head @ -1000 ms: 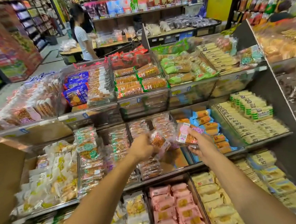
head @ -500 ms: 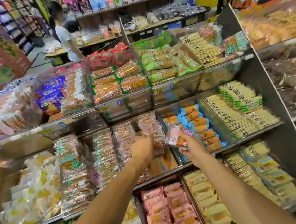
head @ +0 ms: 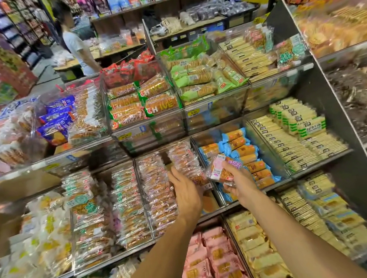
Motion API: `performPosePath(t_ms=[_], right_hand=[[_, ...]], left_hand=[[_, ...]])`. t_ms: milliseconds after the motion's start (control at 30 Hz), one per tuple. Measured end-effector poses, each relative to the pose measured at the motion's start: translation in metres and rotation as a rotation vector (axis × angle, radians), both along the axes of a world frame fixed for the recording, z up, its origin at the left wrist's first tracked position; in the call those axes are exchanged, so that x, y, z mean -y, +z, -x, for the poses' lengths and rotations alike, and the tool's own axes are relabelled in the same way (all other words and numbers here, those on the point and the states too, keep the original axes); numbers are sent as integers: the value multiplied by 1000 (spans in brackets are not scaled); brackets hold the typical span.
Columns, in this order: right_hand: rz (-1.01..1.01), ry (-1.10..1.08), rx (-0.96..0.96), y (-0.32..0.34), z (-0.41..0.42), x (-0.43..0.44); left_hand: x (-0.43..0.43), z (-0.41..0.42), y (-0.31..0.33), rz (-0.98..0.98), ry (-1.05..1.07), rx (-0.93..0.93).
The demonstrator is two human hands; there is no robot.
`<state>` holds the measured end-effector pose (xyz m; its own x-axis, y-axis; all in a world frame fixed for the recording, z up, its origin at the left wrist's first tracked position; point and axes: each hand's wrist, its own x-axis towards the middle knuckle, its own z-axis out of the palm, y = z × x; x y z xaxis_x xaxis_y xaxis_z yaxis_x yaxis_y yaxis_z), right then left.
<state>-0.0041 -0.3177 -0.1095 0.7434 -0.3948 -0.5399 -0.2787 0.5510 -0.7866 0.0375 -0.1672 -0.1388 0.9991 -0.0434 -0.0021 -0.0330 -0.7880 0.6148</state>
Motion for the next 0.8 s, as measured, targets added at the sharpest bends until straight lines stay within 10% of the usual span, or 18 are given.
performPosePath(t_ms=[200, 400, 800], right_hand=[[36, 8, -7, 1, 6, 1], [144, 54, -12, 1, 15, 3], [966, 536, 223, 23, 7, 2]], left_hand=[[7, -9, -10, 375, 280, -214], [2, -7, -20, 339, 239, -349], [-18, 6, 39, 1025, 255, -612]])
